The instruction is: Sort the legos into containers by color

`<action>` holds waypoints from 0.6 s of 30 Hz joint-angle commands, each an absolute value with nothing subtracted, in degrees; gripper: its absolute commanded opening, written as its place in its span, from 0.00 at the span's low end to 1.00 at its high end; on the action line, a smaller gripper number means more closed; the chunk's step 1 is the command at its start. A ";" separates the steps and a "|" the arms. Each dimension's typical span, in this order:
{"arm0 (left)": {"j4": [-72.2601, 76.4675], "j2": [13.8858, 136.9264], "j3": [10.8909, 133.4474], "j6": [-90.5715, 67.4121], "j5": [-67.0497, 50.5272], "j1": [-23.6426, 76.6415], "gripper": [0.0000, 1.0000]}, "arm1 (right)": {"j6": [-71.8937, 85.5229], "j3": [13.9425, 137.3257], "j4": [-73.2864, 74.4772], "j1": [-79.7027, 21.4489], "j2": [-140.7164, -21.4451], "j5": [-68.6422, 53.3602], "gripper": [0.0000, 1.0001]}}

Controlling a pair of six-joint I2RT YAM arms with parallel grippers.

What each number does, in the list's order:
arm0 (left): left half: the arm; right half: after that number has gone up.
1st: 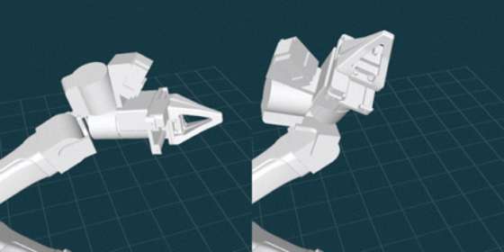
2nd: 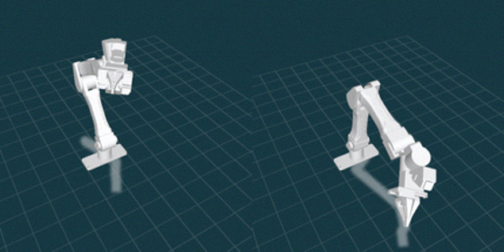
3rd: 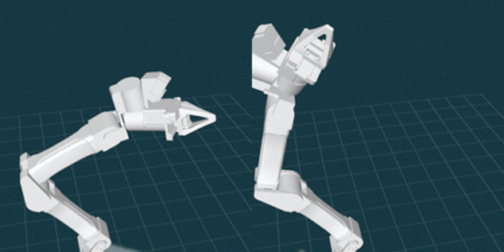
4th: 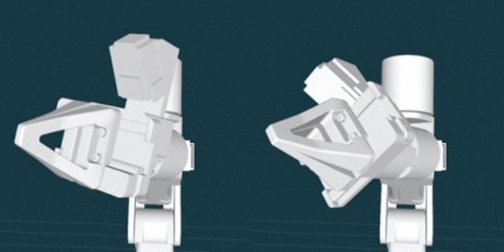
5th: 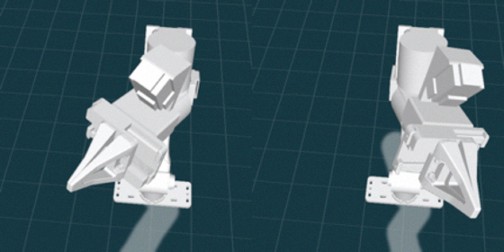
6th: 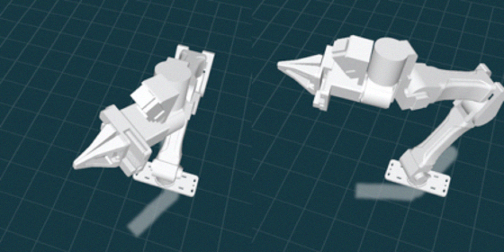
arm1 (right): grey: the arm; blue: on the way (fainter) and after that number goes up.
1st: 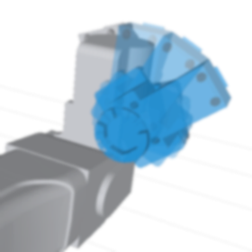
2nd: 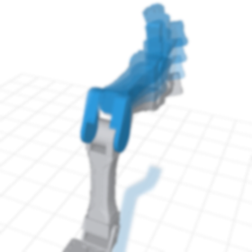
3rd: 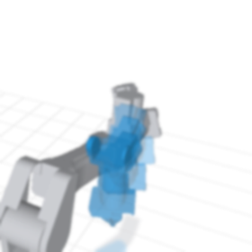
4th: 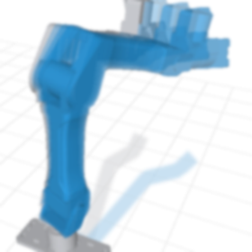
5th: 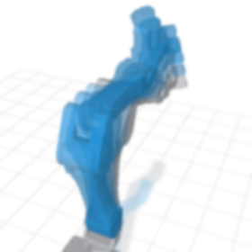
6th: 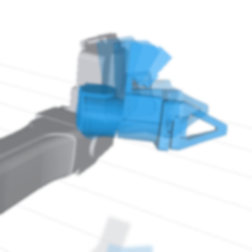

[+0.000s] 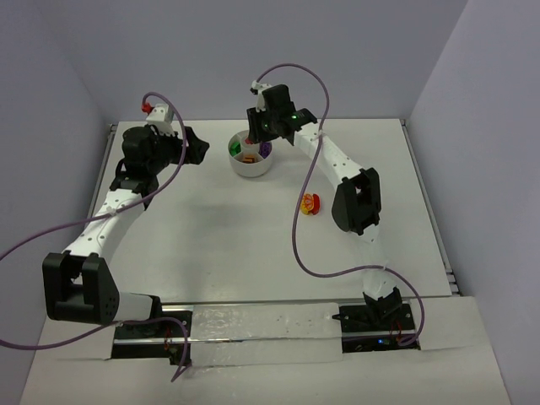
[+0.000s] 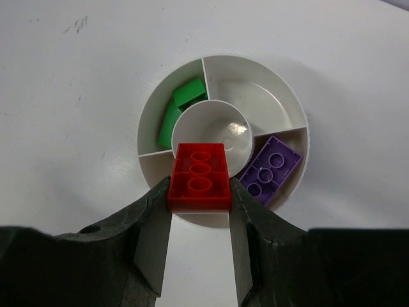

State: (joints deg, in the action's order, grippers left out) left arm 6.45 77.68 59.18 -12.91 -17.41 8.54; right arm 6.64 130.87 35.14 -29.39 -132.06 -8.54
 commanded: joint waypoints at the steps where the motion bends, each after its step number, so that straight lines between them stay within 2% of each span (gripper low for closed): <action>1: 6.81 77.53 59.64 -13.59 -18.33 8.26 0.99 | 6.14 134.66 32.68 -29.53 -133.00 -7.11 0.01; 18: 7.14 79.36 60.41 -14.06 -18.81 8.26 0.99 | 5.54 134.82 32.61 -29.91 -134.68 -6.91 0.08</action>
